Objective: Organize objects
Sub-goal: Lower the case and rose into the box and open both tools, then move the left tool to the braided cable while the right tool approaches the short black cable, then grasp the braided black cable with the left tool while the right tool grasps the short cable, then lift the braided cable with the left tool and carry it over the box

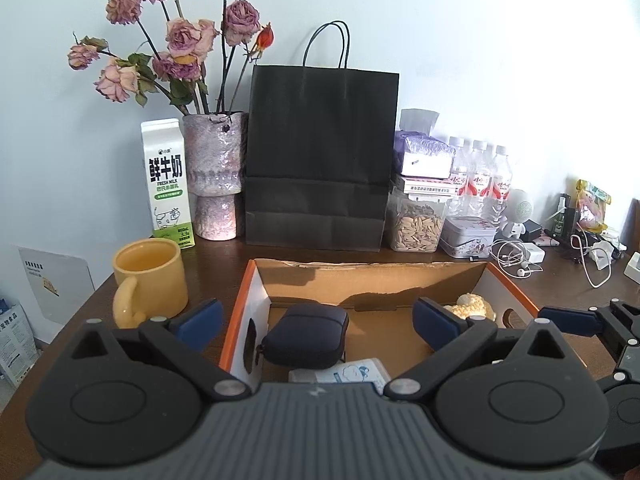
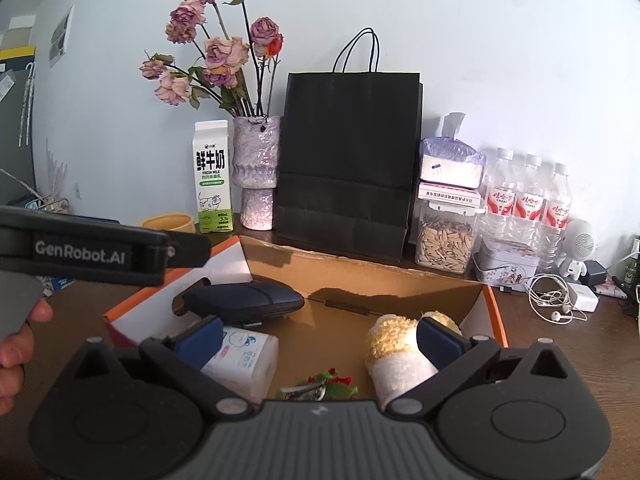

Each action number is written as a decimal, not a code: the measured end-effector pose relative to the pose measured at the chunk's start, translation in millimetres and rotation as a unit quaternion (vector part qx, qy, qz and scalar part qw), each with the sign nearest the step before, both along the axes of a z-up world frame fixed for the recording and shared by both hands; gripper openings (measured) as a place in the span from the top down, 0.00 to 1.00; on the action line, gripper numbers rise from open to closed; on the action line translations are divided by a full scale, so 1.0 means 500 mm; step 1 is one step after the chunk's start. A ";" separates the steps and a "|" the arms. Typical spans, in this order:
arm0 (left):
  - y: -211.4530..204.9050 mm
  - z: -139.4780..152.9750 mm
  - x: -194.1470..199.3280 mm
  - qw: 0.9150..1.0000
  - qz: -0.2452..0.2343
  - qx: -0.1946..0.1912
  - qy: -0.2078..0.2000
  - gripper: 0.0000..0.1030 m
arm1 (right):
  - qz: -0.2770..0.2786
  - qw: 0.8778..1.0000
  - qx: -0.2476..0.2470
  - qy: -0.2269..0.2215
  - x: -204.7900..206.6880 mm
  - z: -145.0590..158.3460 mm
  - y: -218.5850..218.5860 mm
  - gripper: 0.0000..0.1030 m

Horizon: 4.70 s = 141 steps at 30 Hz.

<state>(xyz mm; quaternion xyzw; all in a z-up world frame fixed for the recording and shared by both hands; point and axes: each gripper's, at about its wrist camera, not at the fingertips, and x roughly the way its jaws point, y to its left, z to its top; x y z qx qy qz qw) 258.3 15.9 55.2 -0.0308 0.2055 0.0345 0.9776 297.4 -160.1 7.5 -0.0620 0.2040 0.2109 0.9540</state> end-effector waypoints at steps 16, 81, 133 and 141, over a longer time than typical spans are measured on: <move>0.022 -0.021 -0.138 1.000 0.002 0.003 0.013 0.00 | -0.019 1.000 0.000 0.015 -0.137 -0.027 -0.069 0.00; 0.054 -0.150 -0.320 0.996 0.009 -0.019 0.087 0.00 | -0.043 0.995 0.000 0.090 -0.303 -0.165 -0.153 0.88; 0.026 -0.018 -0.146 0.998 -0.005 0.004 0.058 0.09 | 0.002 1.000 0.018 0.000 -0.228 -0.051 -0.081 0.89; -0.025 0.059 -0.038 1.000 -0.019 -0.012 0.005 0.09 | 0.004 1.000 0.014 -0.025 -0.122 0.009 -0.015 0.89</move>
